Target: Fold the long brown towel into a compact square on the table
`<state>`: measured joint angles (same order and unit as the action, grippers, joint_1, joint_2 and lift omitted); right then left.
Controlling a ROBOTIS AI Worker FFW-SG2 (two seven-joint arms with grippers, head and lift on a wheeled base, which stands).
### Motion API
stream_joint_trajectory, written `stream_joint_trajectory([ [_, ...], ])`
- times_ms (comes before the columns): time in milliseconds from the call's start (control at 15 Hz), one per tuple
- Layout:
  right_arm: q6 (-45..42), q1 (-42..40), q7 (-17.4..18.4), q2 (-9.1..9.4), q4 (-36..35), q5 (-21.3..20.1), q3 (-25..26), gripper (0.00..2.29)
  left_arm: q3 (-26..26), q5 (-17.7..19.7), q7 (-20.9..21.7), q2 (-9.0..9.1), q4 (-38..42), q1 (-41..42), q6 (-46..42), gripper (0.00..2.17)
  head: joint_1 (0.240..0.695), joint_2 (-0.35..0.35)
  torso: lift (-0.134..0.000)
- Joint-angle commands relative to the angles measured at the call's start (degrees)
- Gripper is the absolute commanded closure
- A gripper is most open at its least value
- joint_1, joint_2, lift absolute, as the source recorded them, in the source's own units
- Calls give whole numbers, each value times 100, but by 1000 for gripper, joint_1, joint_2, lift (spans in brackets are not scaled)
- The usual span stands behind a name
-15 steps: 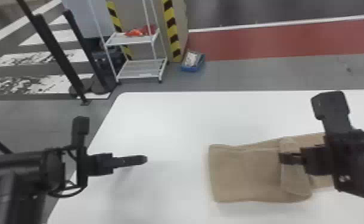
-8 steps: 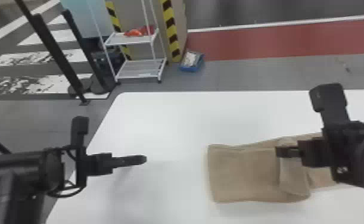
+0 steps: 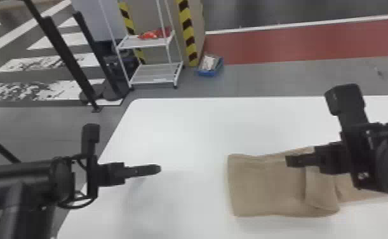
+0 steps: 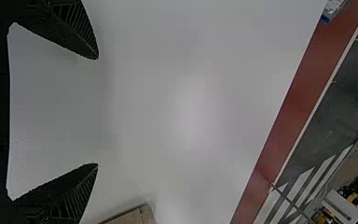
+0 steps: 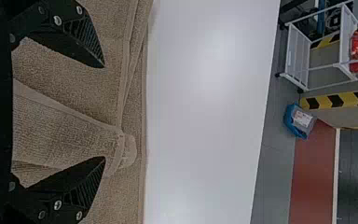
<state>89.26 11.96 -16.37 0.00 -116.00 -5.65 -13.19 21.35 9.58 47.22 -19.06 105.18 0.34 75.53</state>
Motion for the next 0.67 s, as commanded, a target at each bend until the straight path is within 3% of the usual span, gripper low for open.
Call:
stream_joint_trajectory([
  [0, 82, 87, -147, 5, 148, -103, -123, 205, 44, 9, 7, -10, -42, 2, -86, 60, 695, 278, -124],
  [600, 82, -255, -894, 5, 95, -789, -219, 208, 27, 9, 33, -27, -156, -51, -174, 60, 695, 303, -124],
])
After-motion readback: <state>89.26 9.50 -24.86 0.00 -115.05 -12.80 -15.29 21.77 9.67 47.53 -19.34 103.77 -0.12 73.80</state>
